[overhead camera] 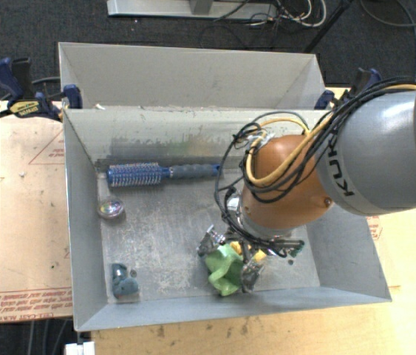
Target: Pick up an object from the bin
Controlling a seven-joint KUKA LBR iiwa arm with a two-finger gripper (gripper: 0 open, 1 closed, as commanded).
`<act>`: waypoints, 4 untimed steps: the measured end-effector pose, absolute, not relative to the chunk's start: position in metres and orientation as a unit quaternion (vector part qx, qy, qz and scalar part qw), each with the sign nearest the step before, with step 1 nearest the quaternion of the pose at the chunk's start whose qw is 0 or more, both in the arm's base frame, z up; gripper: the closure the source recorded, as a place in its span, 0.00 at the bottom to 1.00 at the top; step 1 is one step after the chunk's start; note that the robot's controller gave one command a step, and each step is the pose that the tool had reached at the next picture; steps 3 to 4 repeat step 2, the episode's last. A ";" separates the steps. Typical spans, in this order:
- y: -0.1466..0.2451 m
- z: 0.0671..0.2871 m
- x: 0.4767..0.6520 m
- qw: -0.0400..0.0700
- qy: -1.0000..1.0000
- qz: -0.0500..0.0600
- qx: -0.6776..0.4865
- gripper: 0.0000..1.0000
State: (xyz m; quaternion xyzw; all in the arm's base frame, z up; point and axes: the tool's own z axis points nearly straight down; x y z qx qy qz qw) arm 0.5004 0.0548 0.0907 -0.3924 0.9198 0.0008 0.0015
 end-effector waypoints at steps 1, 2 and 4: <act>0.055 0.093 0.501 0.003 0.920 0.000 -0.393 1.00; 0.057 0.203 0.502 0.005 0.921 -0.001 -0.389 1.00; 0.057 0.203 0.502 0.005 0.921 -0.001 -0.389 1.00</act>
Offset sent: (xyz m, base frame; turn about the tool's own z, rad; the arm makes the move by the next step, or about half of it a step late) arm 0.0000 0.0000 0.0000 0.0000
